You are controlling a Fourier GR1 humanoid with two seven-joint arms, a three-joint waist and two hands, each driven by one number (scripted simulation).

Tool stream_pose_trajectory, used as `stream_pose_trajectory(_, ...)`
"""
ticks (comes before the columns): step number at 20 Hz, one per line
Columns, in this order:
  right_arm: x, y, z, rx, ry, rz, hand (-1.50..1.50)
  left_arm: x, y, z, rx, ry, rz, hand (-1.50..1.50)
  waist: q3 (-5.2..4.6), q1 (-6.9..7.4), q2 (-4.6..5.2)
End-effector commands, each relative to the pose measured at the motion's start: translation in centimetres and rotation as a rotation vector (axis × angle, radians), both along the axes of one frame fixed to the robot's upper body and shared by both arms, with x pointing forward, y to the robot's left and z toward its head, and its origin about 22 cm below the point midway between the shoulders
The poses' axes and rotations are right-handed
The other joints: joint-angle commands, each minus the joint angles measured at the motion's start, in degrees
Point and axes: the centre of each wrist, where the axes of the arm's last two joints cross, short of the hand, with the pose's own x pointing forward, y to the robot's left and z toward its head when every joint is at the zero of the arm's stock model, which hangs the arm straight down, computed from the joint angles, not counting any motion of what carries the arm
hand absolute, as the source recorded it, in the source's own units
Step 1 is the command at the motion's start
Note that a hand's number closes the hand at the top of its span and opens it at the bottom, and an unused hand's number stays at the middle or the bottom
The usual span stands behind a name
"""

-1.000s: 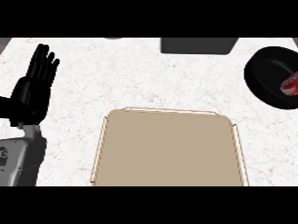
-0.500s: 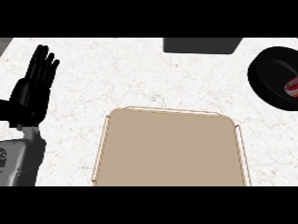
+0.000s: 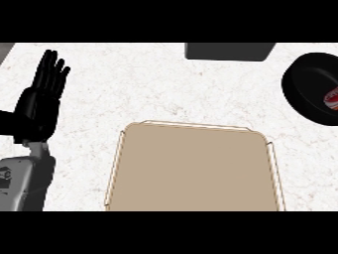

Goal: Pick the can from the tray and place it in the pot

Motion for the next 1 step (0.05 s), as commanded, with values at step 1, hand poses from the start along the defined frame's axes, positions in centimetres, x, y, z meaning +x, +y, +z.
stream_pose_trajectory(1,-2.27,-1.34,0.07,0.003,0.002,-0.004,-1.5,-0.1,-1.1,-0.41,-0.013,0.006,0.0,0.0,0.11,-0.18,0.08)
